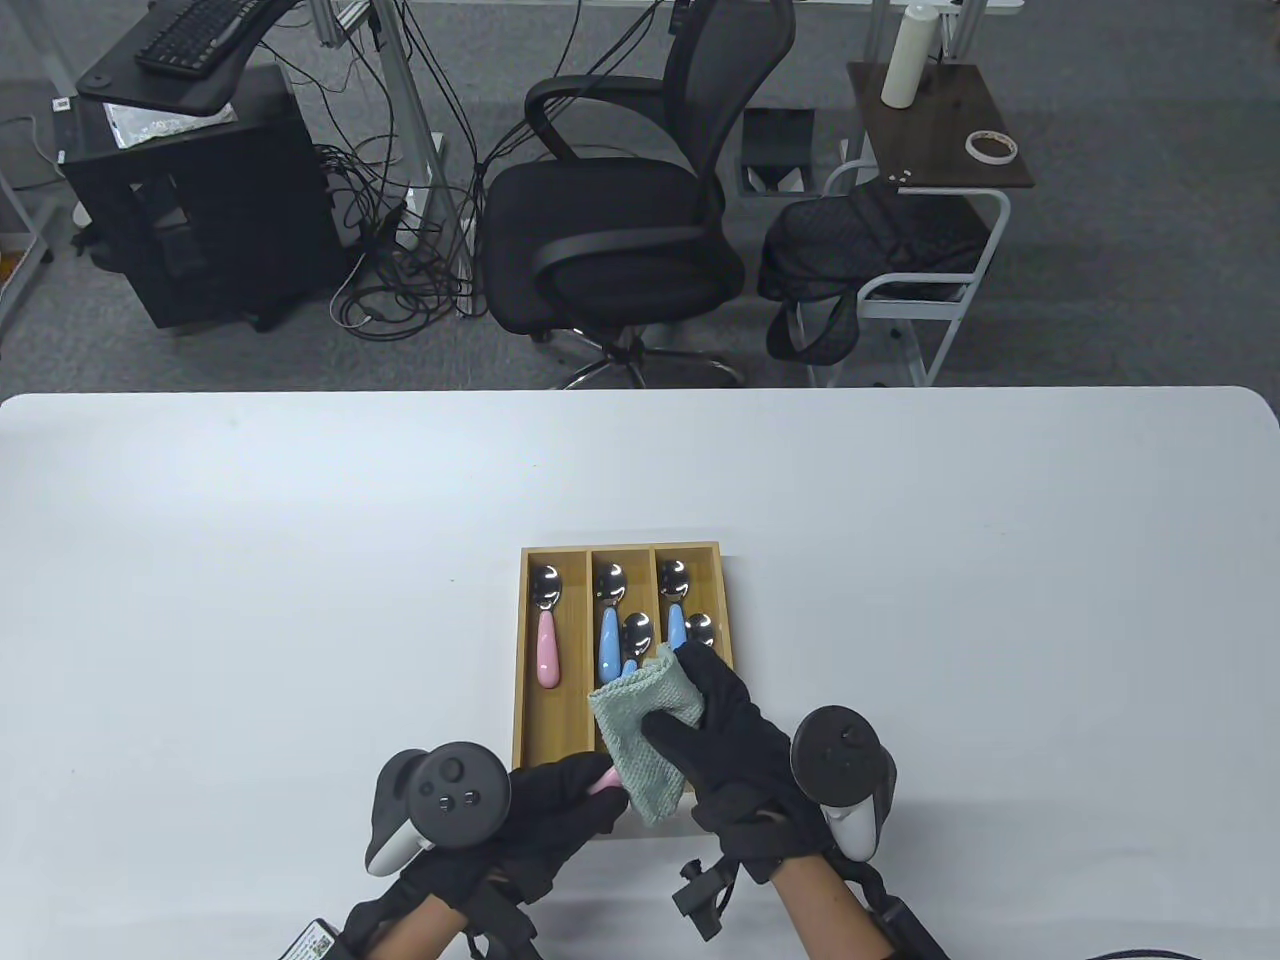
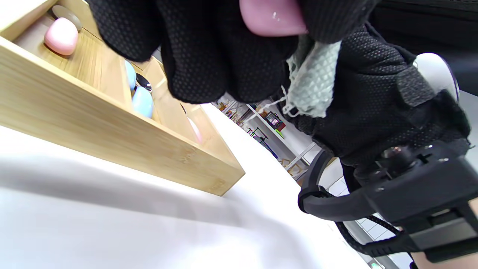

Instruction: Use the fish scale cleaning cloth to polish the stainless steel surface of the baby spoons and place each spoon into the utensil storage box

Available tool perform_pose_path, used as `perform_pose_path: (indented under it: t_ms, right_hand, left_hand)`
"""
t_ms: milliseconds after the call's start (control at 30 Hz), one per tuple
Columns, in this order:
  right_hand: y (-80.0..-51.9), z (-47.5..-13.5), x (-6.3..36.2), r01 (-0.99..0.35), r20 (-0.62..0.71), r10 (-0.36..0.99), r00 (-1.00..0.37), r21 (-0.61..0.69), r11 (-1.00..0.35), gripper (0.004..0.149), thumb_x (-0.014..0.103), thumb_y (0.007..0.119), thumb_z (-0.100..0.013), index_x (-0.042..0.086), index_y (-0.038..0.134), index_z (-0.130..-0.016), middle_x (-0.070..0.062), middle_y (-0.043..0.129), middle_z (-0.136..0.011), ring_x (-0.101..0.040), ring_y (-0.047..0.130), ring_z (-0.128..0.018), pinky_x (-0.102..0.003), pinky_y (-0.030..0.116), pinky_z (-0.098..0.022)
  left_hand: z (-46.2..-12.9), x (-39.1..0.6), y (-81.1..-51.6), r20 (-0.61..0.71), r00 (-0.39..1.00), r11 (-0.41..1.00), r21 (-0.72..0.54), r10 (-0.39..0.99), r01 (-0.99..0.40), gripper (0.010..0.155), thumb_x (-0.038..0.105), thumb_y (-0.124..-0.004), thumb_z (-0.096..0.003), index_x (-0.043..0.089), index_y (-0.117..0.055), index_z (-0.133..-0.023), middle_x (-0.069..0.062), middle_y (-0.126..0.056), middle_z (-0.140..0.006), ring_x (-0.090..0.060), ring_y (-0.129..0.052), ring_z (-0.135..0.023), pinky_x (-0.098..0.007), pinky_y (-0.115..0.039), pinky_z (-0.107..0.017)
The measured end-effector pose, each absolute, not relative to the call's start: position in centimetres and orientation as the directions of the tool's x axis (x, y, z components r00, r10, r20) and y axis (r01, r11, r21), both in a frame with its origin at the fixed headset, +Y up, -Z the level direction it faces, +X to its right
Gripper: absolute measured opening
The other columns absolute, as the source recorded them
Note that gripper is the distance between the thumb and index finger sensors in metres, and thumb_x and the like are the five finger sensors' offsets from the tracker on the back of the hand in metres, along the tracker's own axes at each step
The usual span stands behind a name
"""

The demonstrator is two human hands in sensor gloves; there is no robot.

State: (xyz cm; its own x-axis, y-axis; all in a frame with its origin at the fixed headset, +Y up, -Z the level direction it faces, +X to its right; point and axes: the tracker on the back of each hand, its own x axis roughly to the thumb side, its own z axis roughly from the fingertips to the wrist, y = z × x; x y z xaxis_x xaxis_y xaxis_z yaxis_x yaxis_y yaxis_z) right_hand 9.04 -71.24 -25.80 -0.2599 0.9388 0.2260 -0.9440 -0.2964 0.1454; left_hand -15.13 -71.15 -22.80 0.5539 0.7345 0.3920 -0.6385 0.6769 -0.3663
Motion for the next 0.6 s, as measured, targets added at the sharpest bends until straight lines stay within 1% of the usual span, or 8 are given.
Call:
perform_pose_path:
  t_ms: [67, 200, 233, 300, 367, 467, 567, 600]
  right_hand:
    - [-71.21, -25.72, 9.08, -0.944, 0.226, 0.937, -0.268, 0.134, -0.302, 0.068, 0.041, 0.078, -0.059, 0.009, 0.042, -0.107, -0.003, 0.075, -0.089, -0.015, 0.094, -0.065, -0.035, 0.086, -0.055]
    - [-71.13, -25.65, 9.17, -0.934, 0.254, 0.918, -0.305, 0.108, -0.34, 0.062, 0.046, 0.066, -0.063, 0.009, 0.044, -0.107, -0.004, 0.077, -0.086, -0.013, 0.095, -0.061, -0.035, 0.086, -0.053]
    - [-71.14, -25.66, 9.16, -0.931, 0.258, 0.913, -0.316, 0.104, -0.351, 0.06, 0.046, 0.063, -0.064, 0.008, 0.045, -0.106, -0.002, 0.078, -0.085, -0.012, 0.096, -0.06, -0.034, 0.087, -0.053]
    - [-71.19, -25.65, 9.13, -0.923, 0.265, 0.905, -0.333, 0.103, -0.37, 0.058, 0.044, 0.057, -0.065, 0.004, 0.046, -0.106, -0.005, 0.08, -0.084, -0.012, 0.098, -0.059, -0.034, 0.089, -0.051]
    - [-71.17, -25.58, 9.09, -0.919, 0.268, 0.899, -0.345, 0.098, -0.382, 0.056, 0.042, 0.053, -0.066, 0.003, 0.046, -0.106, -0.008, 0.082, -0.083, -0.012, 0.1, -0.058, -0.033, 0.09, -0.051]
    - [-71.1, -25.51, 9.02, -0.922, 0.265, 0.906, -0.33, 0.117, -0.37, 0.054, 0.036, 0.055, -0.066, 0.001, 0.044, -0.106, -0.01, 0.082, -0.086, -0.014, 0.102, -0.062, -0.033, 0.092, -0.052]
    - [-71.44, -25.8, 8.81, -0.946, 0.213, 0.955, -0.207, 0.205, -0.251, 0.055, 0.029, 0.064, -0.066, 0.002, 0.039, -0.107, -0.011, 0.076, -0.095, -0.02, 0.099, -0.073, -0.036, 0.09, -0.059]
    - [-71.55, -25.88, 8.77, -0.947, 0.203, 0.962, -0.185, 0.223, -0.23, 0.056, 0.026, 0.068, -0.066, 0.003, 0.038, -0.108, -0.01, 0.074, -0.097, -0.021, 0.097, -0.076, -0.038, 0.088, -0.061]
  left_hand:
    - [-22.76, -15.13, -71.13, 0.393, 0.553, 0.676, -0.366, 0.735, -0.639, 0.051, 0.05, -0.064, -0.0623, 0.017, -0.073, -0.101, -0.002, -0.095, -0.08, -0.029, -0.098, -0.072, -0.057, -0.075, -0.061]
    - [-22.78, -15.08, -71.22, 0.391, 0.547, 0.67, -0.37, 0.741, -0.643, 0.051, 0.05, -0.064, -0.0624, 0.018, -0.073, -0.101, -0.002, -0.095, -0.081, -0.029, -0.098, -0.072, -0.057, -0.075, -0.062]
    - [-22.77, -15.08, -71.23, 0.39, 0.546, 0.669, -0.371, 0.741, -0.644, 0.051, 0.05, -0.064, -0.0625, 0.017, -0.073, -0.101, -0.002, -0.095, -0.081, -0.029, -0.098, -0.072, -0.057, -0.075, -0.061]
    - [-22.78, -15.12, -71.21, 0.386, 0.548, 0.669, -0.37, 0.742, -0.645, 0.051, 0.05, -0.064, -0.0626, 0.017, -0.073, -0.101, -0.002, -0.095, -0.081, -0.029, -0.098, -0.072, -0.057, -0.075, -0.061]
    - [-22.87, -15.3, -71.28, 0.378, 0.551, 0.666, -0.365, 0.744, -0.65, 0.051, 0.051, -0.063, -0.0626, 0.018, -0.073, -0.101, -0.002, -0.094, -0.081, -0.029, -0.097, -0.073, -0.056, -0.076, -0.061]
    - [-22.93, -15.48, -71.3, 0.372, 0.553, 0.665, -0.358, 0.746, -0.656, 0.051, 0.05, -0.063, -0.0627, 0.018, -0.072, -0.101, -0.002, -0.093, -0.083, -0.03, -0.096, -0.074, -0.056, -0.075, -0.061]
    - [-23.04, -15.59, -71.26, 0.374, 0.568, 0.679, -0.342, 0.733, -0.65, 0.05, 0.049, -0.063, -0.0627, 0.018, -0.072, -0.102, -0.003, -0.091, -0.084, -0.032, -0.095, -0.076, -0.057, -0.075, -0.061]
    - [-23.09, -15.62, -71.26, 0.375, 0.57, 0.68, -0.341, 0.731, -0.649, 0.051, 0.049, -0.064, -0.0626, 0.018, -0.072, -0.102, -0.004, -0.091, -0.085, -0.032, -0.094, -0.076, -0.057, -0.075, -0.061]
